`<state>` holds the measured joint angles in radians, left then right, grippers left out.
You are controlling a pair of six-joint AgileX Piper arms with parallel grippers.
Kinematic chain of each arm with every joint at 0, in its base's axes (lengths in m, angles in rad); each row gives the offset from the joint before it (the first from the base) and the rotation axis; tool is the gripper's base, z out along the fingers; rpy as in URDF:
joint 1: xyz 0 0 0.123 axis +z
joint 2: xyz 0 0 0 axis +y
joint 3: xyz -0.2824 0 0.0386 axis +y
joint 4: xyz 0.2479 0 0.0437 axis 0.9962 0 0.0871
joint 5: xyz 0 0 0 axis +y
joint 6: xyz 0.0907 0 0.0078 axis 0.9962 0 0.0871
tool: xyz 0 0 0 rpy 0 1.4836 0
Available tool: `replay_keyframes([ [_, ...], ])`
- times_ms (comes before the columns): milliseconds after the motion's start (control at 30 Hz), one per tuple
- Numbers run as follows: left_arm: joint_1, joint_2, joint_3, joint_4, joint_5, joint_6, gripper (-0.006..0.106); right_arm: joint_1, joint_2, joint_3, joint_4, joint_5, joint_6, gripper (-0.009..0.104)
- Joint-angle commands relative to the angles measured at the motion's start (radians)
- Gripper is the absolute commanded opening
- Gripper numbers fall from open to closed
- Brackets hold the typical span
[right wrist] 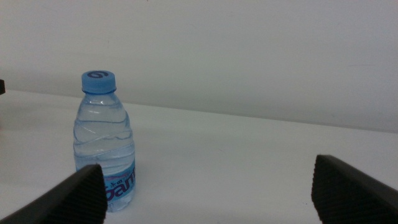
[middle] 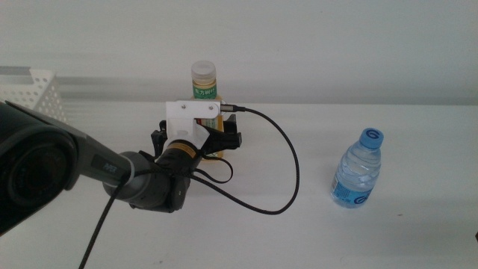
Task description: Use arms to grab the bottles and put them into the dustbin to the left of the table.
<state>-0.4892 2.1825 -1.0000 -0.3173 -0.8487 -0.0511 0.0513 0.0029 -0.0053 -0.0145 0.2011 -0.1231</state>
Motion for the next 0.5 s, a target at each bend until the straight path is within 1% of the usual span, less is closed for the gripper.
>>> replay_keyframes([
  [0,0.002,0.003,-0.005,0.006,-0.007,-0.009,0.093,-0.003,-0.039,0.043,-0.007,-0.012,-0.005,0.088],
  [200,0.002,0.003,-0.005,0.033,-0.025,-0.002,0.082,-0.003,-0.039,0.043,-0.007,-0.012,-0.005,0.088],
  [433,0.002,0.003,-0.005,0.039,-0.029,0.0,0.077,-0.003,-0.039,0.043,-0.007,-0.012,-0.005,0.088],
  [467,0.002,0.003,-0.005,0.039,-0.023,0.0,0.074,-0.003,-0.039,0.043,-0.007,-0.012,-0.005,0.088],
])
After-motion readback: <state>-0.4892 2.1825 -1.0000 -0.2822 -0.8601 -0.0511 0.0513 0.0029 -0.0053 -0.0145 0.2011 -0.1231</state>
